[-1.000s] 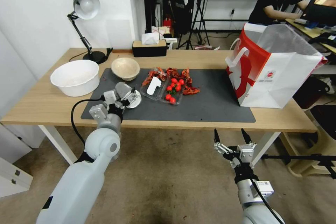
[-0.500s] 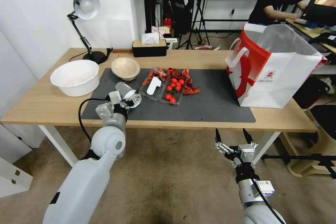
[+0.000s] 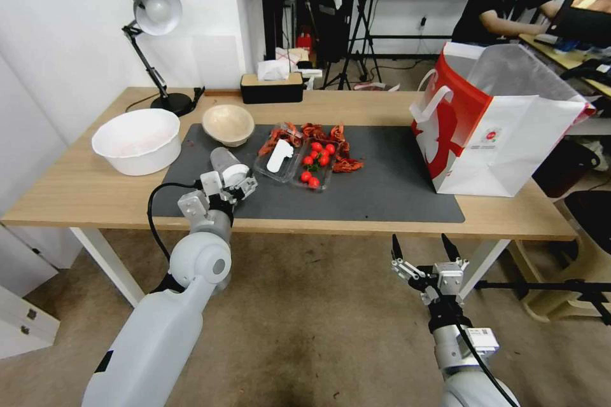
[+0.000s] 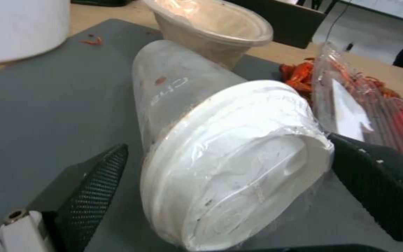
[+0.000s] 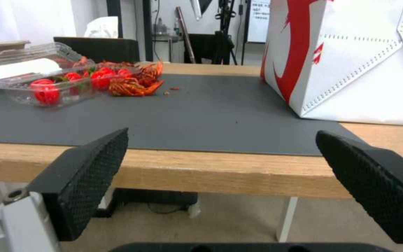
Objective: Pick up the trash from the table and place it into the takeout bag.
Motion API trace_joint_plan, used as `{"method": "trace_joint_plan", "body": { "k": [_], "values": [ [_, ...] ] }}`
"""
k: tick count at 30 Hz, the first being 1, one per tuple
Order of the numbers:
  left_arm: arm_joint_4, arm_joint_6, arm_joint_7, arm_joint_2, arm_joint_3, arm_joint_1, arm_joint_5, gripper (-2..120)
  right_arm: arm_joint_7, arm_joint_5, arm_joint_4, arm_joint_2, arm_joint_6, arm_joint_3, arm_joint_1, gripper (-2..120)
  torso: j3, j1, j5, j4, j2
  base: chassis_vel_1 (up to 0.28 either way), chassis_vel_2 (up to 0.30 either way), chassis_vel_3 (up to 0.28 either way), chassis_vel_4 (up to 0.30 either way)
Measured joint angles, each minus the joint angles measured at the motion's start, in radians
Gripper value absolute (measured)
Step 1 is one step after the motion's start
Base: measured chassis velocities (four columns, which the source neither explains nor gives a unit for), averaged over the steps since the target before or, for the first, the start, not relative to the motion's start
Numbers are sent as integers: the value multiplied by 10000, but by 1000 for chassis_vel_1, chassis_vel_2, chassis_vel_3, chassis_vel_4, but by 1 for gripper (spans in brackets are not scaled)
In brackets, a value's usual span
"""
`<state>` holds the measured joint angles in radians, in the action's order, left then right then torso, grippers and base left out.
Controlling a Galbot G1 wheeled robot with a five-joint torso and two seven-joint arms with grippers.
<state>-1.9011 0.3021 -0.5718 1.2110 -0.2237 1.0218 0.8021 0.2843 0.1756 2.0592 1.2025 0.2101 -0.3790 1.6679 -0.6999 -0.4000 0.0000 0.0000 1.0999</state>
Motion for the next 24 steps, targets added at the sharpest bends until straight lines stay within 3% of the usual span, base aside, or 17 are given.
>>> {"method": "trace_joint_plan", "body": {
  "k": [11, 17, 24],
  "values": [
    [138, 178, -224, -6, -16, -37, -355, 99, 5, 29, -62, -38, 12, 5, -23, 100, 0, 0, 0, 0, 0, 0, 0, 0, 0],
    [292, 238, -409, 0, -20, -96, -543, 79, 7, 37, -133, -38, 41, 13, -22, 100, 0, 0, 0, 0, 0, 0, 0, 0, 0],
    [374, 234, -504, -27, -90, -176, -524, 74, 7, 27, -198, -17, 52, 57, -13, 100, 0, 0, 1, -1, 0, 0, 0, 0, 0]
  ]
}}
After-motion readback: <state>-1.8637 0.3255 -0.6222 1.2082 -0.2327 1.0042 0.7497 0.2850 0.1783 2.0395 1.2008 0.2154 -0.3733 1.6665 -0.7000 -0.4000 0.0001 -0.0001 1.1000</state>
